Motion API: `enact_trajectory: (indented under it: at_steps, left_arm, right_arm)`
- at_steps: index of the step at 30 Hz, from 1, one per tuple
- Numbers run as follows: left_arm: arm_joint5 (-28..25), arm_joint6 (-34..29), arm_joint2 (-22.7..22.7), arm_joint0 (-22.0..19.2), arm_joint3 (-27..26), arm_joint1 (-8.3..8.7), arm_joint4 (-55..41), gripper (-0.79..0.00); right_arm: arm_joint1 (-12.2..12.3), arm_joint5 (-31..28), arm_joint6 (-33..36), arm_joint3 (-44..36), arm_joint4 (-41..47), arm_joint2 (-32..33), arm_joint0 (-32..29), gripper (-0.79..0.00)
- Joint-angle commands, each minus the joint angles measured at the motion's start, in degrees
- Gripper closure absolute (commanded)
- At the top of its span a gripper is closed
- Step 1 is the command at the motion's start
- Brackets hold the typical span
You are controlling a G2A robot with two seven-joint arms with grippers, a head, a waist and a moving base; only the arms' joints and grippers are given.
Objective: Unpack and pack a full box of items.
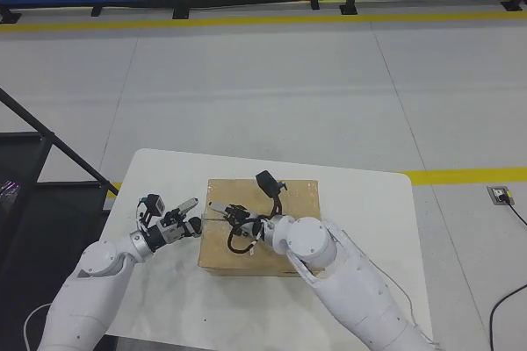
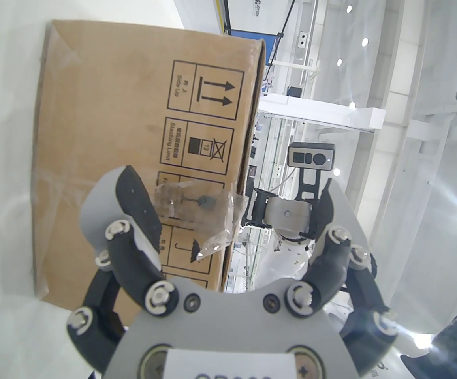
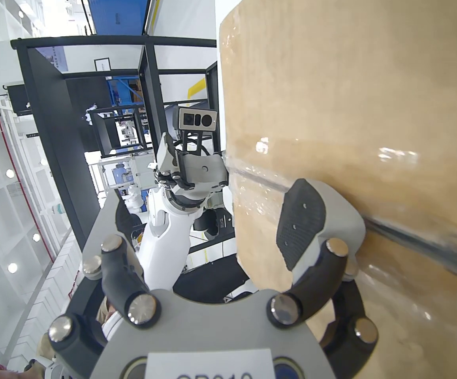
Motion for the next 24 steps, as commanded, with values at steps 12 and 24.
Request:
enact_trajectory:
  at_steps: [12, 24]
  left_arm:
    - [-3.87, -1.30, -9.13, 3.93, -7.78, 2.18, -4.25, -0.785]
    - [-2.70, -0.32, -14.94, 8.03, -15.97, 3.56, -5.21, -0.785]
  right_arm:
    - [4.85, 4.56, 0.91, -22.62, -8.17, 14.88, -17.12, -0.785]
    - [6.91, 1.71, 2.57, -26.17, -7.15, 24.95, -24.56, -0.785]
